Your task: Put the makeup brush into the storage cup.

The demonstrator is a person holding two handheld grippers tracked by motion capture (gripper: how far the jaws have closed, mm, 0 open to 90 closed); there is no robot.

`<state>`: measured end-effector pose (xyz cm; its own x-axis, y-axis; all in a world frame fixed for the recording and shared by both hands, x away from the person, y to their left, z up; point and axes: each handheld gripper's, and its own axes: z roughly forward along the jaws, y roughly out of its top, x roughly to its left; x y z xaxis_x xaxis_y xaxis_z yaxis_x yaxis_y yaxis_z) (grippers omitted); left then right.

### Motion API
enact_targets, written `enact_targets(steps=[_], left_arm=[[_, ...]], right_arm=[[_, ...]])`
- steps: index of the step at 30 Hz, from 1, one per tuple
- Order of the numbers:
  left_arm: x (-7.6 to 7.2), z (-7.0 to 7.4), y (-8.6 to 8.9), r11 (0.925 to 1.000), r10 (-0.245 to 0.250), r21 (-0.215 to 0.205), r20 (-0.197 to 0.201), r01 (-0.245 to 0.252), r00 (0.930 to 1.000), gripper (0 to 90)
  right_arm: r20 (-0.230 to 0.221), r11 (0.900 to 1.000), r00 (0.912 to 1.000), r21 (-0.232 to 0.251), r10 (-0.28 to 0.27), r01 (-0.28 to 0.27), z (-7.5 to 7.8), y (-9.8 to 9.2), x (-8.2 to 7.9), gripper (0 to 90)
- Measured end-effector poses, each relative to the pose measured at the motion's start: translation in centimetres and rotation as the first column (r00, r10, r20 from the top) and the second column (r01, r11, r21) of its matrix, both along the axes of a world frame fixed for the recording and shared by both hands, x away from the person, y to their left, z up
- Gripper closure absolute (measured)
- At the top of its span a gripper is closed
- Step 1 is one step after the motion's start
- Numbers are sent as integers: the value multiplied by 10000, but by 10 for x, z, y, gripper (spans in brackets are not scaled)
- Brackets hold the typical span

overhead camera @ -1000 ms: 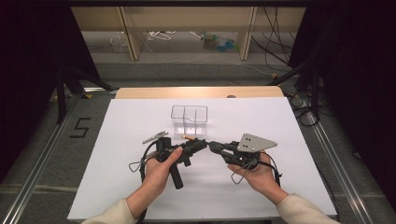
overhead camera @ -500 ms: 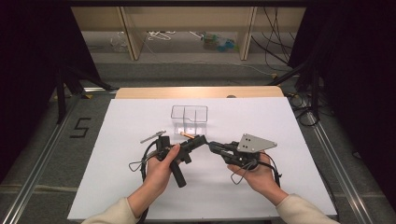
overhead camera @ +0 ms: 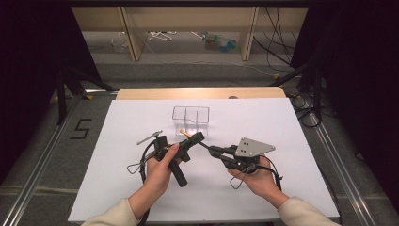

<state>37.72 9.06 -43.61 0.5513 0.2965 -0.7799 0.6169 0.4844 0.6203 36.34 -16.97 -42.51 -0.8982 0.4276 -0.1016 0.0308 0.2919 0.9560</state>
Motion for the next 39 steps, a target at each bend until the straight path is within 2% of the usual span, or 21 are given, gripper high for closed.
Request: enact_targets(steps=[2, 5, 8, 10, 13, 15, 18, 22, 23, 24, 25, 26, 28, 30, 35, 37, 38, 39], left_arm=[[-1, 2, 0, 9999, 20, 115, 163, -22, 9999, 819], [-1, 2, 1, 9996, 8, 291, 291, -17, 9996, 828], [-2, 5, 0, 9961, 10, 885, 646, -67, 9979, 830], [-4, 9, -1, 9901, 62, 1389, 1008, -202, 9949, 830], [-4, 15, 0, 9790, 91, 1998, 1505, -394, 9886, 830], [-4, 17, 1, 9724, 110, 2281, 1674, -496, 9858, 830], [-5, 18, 1, 9608, 148, 2688, 1962, -683, 9804, 830], [-6, 23, 1, 9380, 22, 3358, 2416, -858, 9704, 830], [-7, 25, 1, 9272, 50, 3609, 2558, -1003, 9667, 830], [-7, 26, 0, 9201, 52, 3759, 2696, -1102, 9630, 831], [-8, 27, 0, 9120, 118, 3917, 2725, -1222, 9621, 831], [-8, 29, 1, 9018, -2, 4127, 2972, -1283, 9548, 831], [-9, 31, 1, 8834, 14, 4432, 3226, -1524, 9465, 831], [-9, 33, 1, 8693, 15, 4646, 3392, -1689, 9407, 831], [-11, 36, 3, 8399, -2, 5025, 3779, -2049, 9258, 831], [-11, 38, 3, 8320, -32, 5124, 3880, -2128, 9217, 831], [-11, 38, 2, 8314, 2, 5112, 3920, -2180, 9200, 830], [-11, 39, 3, 8252, -17, 5181, 4005, -2249, 9163, 830]], right_arm=[[53, 9998, 10000, -171, 72, -71, -2, 3, -1, 843], [178, 9995, 9998, -321, -40, 46, -2, 4, -2, 842], [65, 9993, 10000, -361, 30, -28, -3, 5, -2, 840], [34, 9991, 9999, -406, -95, 97, -4, 6, -3, 835], [-100, 9988, 9999, -476, -76, 71, -4, 6, -3, 774], [-60, 9985, 9998, -514, -210, 206, -5, 6, -2, 703], [-272, 9979, 9990, -567, -341, 325, -6, 8, -2, 628], [-391, 9967, 9985, -732, -377, 347, -7, 8, -1, 564], [-389, 9966, 9985, -746, -380, 351, -7, 8, -1, 553], [-450, 9967, 9982, -723, -395, 362, -7, 8, -1, 545], [-474, 9966, 9981, -736, -392, 357, -7, 8, -1, 538], [-470, 9965, 9981, -746, -404, 368, -8, 8, -1, 524], [-497, 9963, 9977, -753, -453, 415, -8, 8, 0, 501], [-469, 9960, 9975, -740, -535, 499, -8, 8, 0, 478], [-563, 9959, 9968, -729, -574, 533, -7, 6, 1, 420], [-650, 9963, 9960, -629, -619, 579, -8, 5, 1, 396], [-726, 9967, 9957, -611, -578, 534, -7, 4, 2, 382], [-737, 9968, 9953, -557, -622, 582, -8, 4, 2, 364]])
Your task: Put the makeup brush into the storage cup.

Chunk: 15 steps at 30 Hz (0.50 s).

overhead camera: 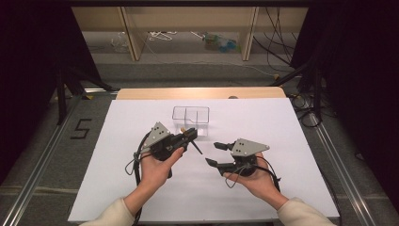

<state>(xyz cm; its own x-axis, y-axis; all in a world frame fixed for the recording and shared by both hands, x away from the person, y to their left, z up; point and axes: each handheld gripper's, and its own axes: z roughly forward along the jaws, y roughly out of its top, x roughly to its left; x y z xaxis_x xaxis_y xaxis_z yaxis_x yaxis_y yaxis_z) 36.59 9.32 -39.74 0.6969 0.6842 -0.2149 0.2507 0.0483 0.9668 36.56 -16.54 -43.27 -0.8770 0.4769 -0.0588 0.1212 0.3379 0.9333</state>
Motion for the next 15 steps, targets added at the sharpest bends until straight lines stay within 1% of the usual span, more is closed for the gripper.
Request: enact_targets(steps=[2, 3, 4, 5, 6, 7, 9, 10, 11, 12, 13, 14, 15], left_arm=[[0, 1, 1, 9996, 64, 260, 133, -68, 9999, 831], [-1, 1, 0, 9996, 125, 266, 107, -128, 9999, 830], [-1, 2, 1, 9991, 209, 369, 138, -214, 9997, 830], [-1, 2, 1, 9984, 110, 558, 333, -128, 9994, 830], [-1, 3, 1, 9982, 174, 572, 328, -192, 9993, 831], [-1, 3, 1, 9976, 152, 669, 419, -180, 9990, 830], [-1, 3, 1, 9968, 186, 764, 486, -223, 9986, 830], [-1, 3, 1, 9965, 193, 799, 517, -234, 9985, 830], [-1, 4, 2, 9963, 207, 828, 526, -250, 9984, 830], [-1, 4, 2, 9960, 207, 858, 539, -253, 9983, 830], [-1, 4, 2, 9959, 209, 871, 548, -256, 9983, 830], [-1, 5, 2, 9959, 220, 864, 550, -268, 9982, 830], [-1, 5, 2, 9960, 266, 838, 525, -309, 9983, 830]], right_arm=[[-26, 9999, 10000, 114, -94, 94, 0, -1, 0, 319], [-153, 9998, 9999, 190, -73, 75, 1, -2, 0, 298], [-203, 9995, 9997, 271, -158, 164, 1, -2, 0, 280], [-273, 9995, 9995, 285, -148, 155, 2, -4, 0, 270], [-283, 9991, 9995, 399, -136, 147, 2, -5, 0, 261], [-247, 9990, 9995, 386, -214, 224, 3, -6, 0, 249], [-226, 9982, 9995, 551, -211, 223, 3, -8, 1, 224], [-258, 9977, 9992, 595, -299, 314, 3, -10, 1, 214], [-285, 9978, 9993, 603, -255, 272, 4, -12, 1, 209], [-339, 9972, 9990, 673, -299, 321, 5, -13, 1, 201], [-389, 9967, 9990, 770, -233, 262, 5, -14, 1, 195], [-422, 9967, 9986, 734, -306, 336, 6, -16, 1, 189], [-259, 9965, 9993, 782, -263, 282, 7, -19, 2, 184]])
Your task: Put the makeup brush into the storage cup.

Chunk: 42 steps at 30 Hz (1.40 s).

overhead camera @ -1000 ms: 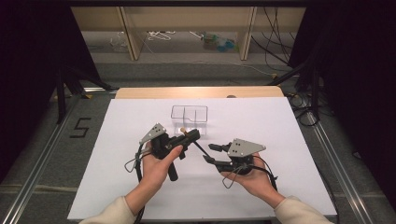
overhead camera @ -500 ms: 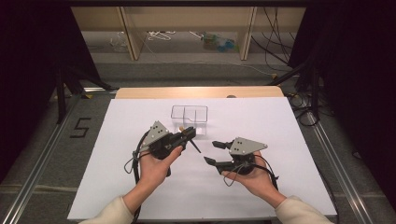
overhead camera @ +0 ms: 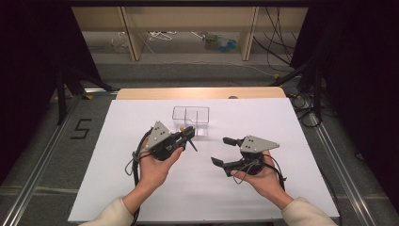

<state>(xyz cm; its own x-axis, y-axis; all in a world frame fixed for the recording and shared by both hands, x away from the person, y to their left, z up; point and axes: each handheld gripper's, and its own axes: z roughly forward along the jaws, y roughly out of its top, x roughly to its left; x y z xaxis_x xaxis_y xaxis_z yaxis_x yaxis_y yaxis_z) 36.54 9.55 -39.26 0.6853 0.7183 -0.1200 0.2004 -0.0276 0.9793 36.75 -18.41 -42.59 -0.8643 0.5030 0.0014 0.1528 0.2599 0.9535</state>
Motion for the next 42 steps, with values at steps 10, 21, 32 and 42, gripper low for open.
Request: enact_targets(steps=[10, 21, 32, 42], left_arm=[[1, 3, 2, 9994, 84, 330, 230, -91, 9997, 830], [3, 3, 1, 9983, 146, 553, 199, -157, 9997, 830], [5, 5, -2, 9965, 192, 808, 291, -215, 9994, 830], [9, 7, -4, 9955, 201, 922, 336, -231, 9992, 830]], right_arm=[[-65, 9991, 10000, 417, 59, -56, 7, -16, -7, 172], [4, 9989, 10000, 467, -71, 71, 11, -33, -18, 173], [338, 9974, 9985, 586, -440, 420, 11, -50, -24, 172], [271, 9974, 9986, 582, -447, 430, 10, -53, -25, 171]])
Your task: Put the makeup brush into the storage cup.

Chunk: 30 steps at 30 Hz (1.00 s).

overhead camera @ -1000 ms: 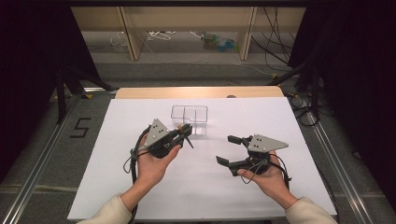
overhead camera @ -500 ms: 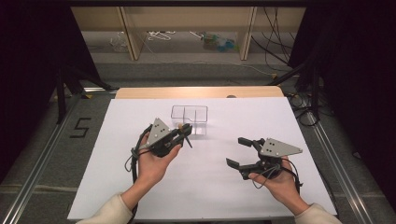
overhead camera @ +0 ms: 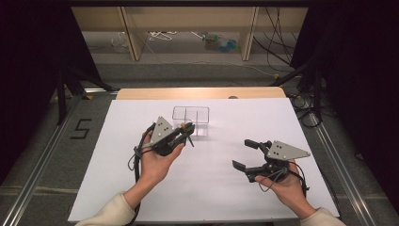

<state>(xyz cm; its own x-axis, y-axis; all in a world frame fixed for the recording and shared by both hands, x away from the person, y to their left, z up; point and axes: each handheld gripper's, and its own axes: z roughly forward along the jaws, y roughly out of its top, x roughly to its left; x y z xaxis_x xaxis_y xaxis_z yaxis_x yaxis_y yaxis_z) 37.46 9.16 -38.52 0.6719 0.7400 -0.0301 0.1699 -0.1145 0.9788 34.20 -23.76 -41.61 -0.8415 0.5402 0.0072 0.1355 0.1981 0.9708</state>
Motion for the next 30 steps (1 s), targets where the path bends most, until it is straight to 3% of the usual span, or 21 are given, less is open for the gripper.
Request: enact_targets(steps=[3, 5, 7, 30], left_arm=[[1, 1, -1, 10000, -12, 96, 92, 11, 10000, 830], [2, 1, -1, 10000, 7, 25, 30, -7, 10000, 830], [2, 1, -2, 10000, 29, 70, 57, -29, 10000, 830], [9, 5, -3, 9996, 159, 234, 121, -162, 9998, 830]], right_arm=[[53, 10000, 10000, 39, -39, 39, 0, -1, 0, 171], [-180, 10000, 9998, -41, -44, 43, 0, -2, -2, 170], [73, 9999, 9999, 5, -135, 135, -1, -2, -1, 170], [56, 9996, 9996, -26, -270, 270, -2, -6, -1, 171]])
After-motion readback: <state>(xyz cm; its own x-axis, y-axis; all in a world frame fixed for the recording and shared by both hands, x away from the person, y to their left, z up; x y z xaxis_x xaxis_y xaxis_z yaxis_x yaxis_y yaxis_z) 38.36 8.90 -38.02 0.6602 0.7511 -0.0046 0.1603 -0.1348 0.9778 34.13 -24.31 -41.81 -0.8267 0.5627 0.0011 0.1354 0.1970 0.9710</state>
